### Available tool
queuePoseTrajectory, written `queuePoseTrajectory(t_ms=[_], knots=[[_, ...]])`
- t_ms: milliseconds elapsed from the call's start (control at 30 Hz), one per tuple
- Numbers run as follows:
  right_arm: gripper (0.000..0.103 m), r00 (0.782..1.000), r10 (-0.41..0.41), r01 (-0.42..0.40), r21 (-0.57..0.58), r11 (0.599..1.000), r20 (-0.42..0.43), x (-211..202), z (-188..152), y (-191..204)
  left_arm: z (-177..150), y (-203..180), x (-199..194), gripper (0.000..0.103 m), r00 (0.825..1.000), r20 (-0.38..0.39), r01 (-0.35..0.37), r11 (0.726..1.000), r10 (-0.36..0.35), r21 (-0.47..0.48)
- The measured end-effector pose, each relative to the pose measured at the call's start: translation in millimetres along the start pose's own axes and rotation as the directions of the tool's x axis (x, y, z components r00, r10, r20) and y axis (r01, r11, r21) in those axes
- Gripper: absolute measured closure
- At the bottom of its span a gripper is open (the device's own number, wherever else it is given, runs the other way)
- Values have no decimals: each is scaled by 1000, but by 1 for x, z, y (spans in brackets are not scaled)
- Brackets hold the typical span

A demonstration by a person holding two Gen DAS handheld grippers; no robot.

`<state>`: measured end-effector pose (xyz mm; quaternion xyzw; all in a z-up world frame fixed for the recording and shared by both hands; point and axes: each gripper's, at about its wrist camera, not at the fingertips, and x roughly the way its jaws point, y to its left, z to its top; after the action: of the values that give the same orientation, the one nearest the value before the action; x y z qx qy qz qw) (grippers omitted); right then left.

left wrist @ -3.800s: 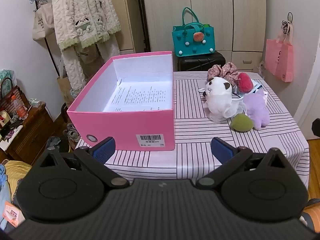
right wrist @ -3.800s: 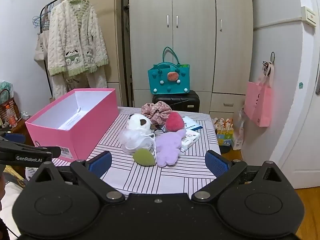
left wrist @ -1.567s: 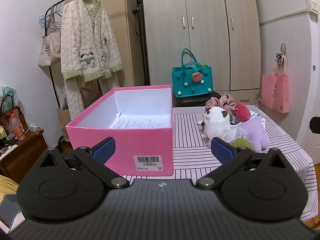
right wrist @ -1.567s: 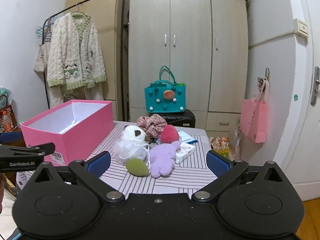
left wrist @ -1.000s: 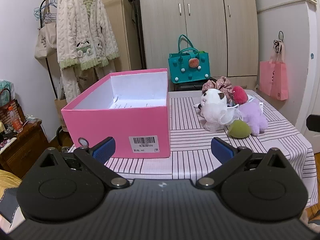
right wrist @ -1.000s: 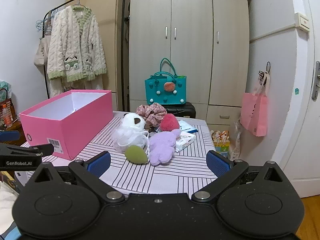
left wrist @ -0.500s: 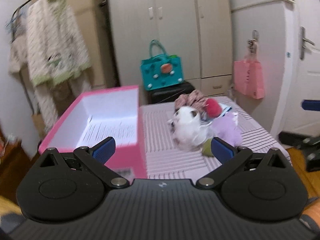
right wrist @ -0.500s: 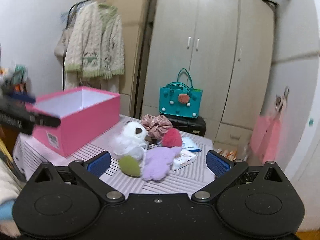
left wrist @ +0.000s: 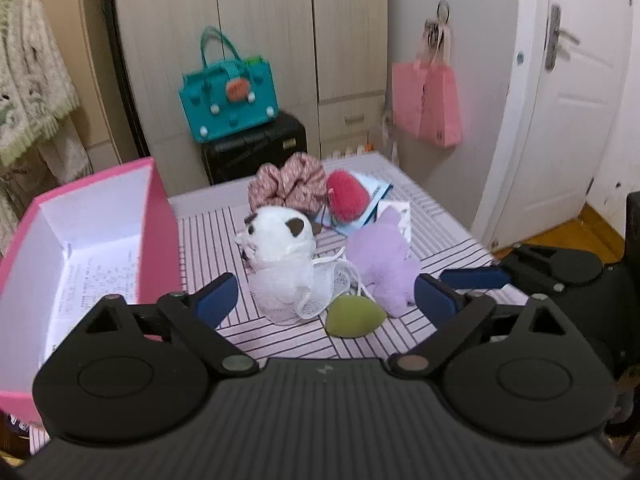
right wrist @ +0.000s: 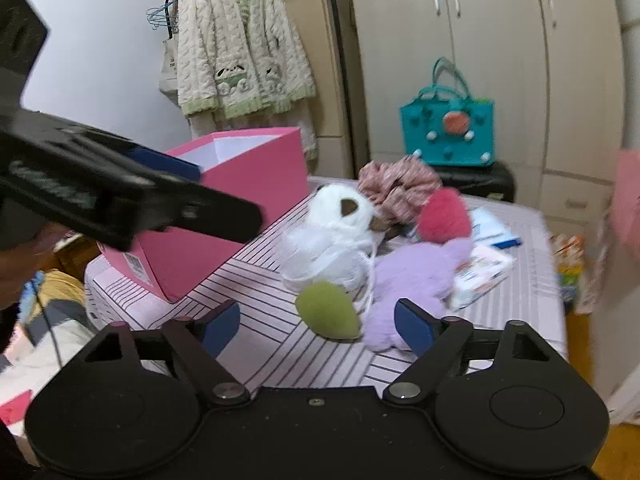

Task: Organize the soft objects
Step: 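Close the left gripper on the white mesh puff while the right grips the green sponge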

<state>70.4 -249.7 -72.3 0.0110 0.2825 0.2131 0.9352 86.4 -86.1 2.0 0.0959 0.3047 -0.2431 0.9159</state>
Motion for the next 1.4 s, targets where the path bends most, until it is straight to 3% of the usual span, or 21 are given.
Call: queuePoseTrajectory(t_ms=[100,267,633,767,933,1100,1267,1400], knots=[[26,999,48,-48,-2,999,-14,17,-2,-5,5,4,24,11,998,-57,-3,1000,4,9],[42,997,51,-53,-32,998,-62,41,-6,-6,12,14,60,12,990,-134,-36,999,40,34],[43,995,-25,11,-136,991,-98,61,-6,-2,15,22,114,15,970,-245,2,1000,1,15],[57,992,-57,40,-147,988,-114,66,-7,-2,14,26,125,18,966,-260,5,1000,-7,-10],[58,994,-45,33,-122,992,-104,63,-7,-5,10,34,132,20,962,-272,9,998,-25,-60],[59,994,-37,26,-111,993,-103,62,-9,-6,6,40,140,34,961,-273,18,995,-43,-94],[53,994,-39,27,-118,993,-106,63,-8,-3,3,43,146,47,957,-281,32,990,-71,-141],[48,994,-44,30,-133,991,-104,67,-7,1,0,47,148,50,953,-287,49,985,-96,-166]])
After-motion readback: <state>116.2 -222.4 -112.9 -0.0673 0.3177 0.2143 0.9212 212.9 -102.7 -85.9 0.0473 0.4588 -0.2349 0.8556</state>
